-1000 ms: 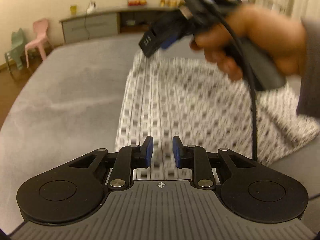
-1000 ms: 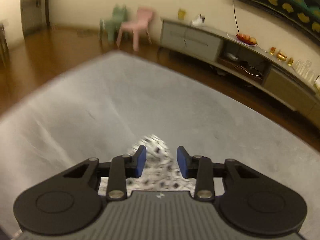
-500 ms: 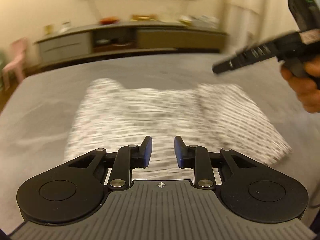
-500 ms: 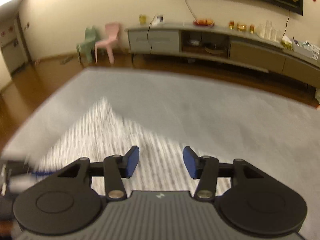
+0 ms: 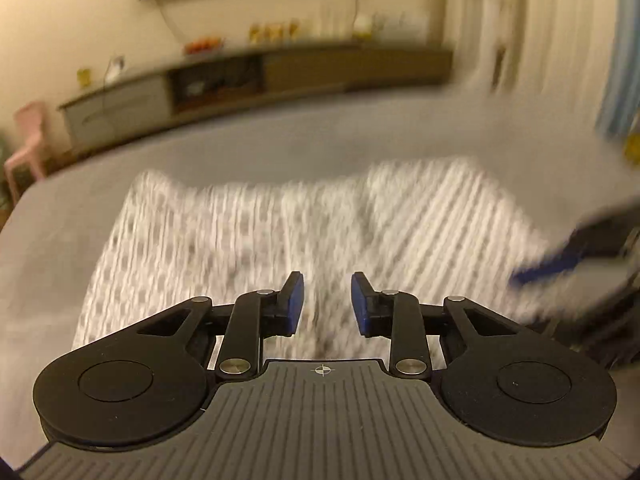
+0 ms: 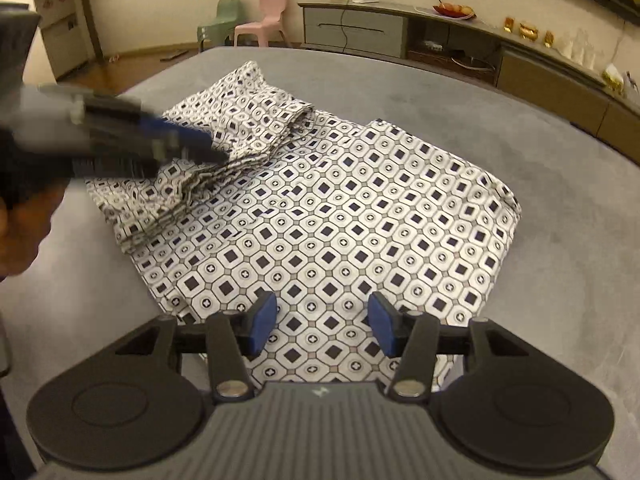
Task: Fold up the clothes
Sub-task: 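Open the left gripper and withdraw both grippers from the folded shirt, then grasp the patterned shirt edge with the left gripper while the right gripper grasps the shirt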
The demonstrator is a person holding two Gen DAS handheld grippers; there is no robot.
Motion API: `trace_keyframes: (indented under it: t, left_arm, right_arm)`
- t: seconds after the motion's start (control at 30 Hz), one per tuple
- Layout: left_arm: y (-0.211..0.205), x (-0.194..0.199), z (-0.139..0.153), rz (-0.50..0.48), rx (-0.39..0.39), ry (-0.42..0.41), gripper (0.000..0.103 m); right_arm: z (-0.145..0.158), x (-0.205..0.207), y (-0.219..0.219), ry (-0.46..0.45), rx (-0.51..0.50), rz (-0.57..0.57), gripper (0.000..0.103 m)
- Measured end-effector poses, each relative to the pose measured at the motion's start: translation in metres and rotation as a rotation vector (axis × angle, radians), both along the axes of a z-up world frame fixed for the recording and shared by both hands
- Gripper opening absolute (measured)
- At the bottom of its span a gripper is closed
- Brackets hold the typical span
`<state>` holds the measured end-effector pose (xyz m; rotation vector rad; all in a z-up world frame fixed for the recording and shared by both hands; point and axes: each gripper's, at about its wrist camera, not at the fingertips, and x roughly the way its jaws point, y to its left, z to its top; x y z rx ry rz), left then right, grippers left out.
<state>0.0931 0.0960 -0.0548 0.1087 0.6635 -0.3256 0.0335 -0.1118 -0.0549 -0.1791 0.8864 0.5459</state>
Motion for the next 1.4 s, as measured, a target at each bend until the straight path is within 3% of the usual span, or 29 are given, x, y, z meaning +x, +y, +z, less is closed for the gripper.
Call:
trace_keyframes:
  t: [0.1, 0.2, 0.37, 0.5, 0.6, 0.8, 0.9, 1.03, 1.13, 1.23, 1.33, 1.4]
  left_arm:
    - [0.003, 0.027, -0.014, 0.040, 0.011, 0.064, 0.016]
    - [-0.002, 0.046, -0.034, 0.033, 0.043, 0.131, 0.021]
    - [-0.012, 0.058, -0.037, 0.049, 0.083, 0.119, 0.022]
    - [-0.021, 0.062, -0.037, 0.114, 0.117, 0.100, 0.021]
    - [-0.029, 0.057, -0.031, 0.124, 0.128, 0.083, 0.019]
    - [-0.059, 0.021, 0.004, -0.014, 0.014, 0.077, 0.019]
    - [-0.081, -0.002, -0.003, -0.069, 0.068, 0.119, 0.020]
    - [-0.091, -0.016, -0.030, -0.041, 0.128, 0.166, 0.020]
    - [-0.087, -0.020, -0.036, -0.005, 0.115, 0.143, 0.021]
    - [-0.081, -0.025, -0.041, 0.050, 0.059, 0.134, 0.021]
    - [-0.078, -0.028, -0.043, 0.075, 0.034, 0.121, 0.021]
    - [-0.079, -0.029, -0.042, 0.077, 0.030, 0.117, 0.021]
  right_arm:
    - [0.000, -0.001, -0.010, -0.002, 0.023, -0.002, 0.051]
    - [-0.003, 0.001, -0.010, -0.015, 0.037, 0.012, 0.054]
    - [-0.009, -0.005, -0.001, -0.060, 0.019, 0.055, 0.067]
    - [-0.010, -0.008, 0.002, -0.081, 0.003, 0.062, 0.068]
    - [-0.010, -0.009, 0.004, -0.081, 0.000, 0.062, 0.068]
    - [-0.008, -0.009, 0.002, -0.069, 0.008, 0.054, 0.068]
    - [-0.007, -0.009, -0.001, -0.069, 0.006, 0.049, 0.068]
    - [-0.006, -0.009, -0.010, -0.060, 0.015, 0.032, 0.068]
    - [0.005, -0.009, -0.029, -0.044, 0.053, -0.022, 0.068]
    - [0.017, -0.004, -0.067, -0.001, 0.152, -0.170, 0.069]
    - [0.008, 0.007, -0.100, 0.110, 0.269, -0.301, 0.068]
    - [-0.001, 0.008, -0.104, 0.138, 0.297, -0.321, 0.067]
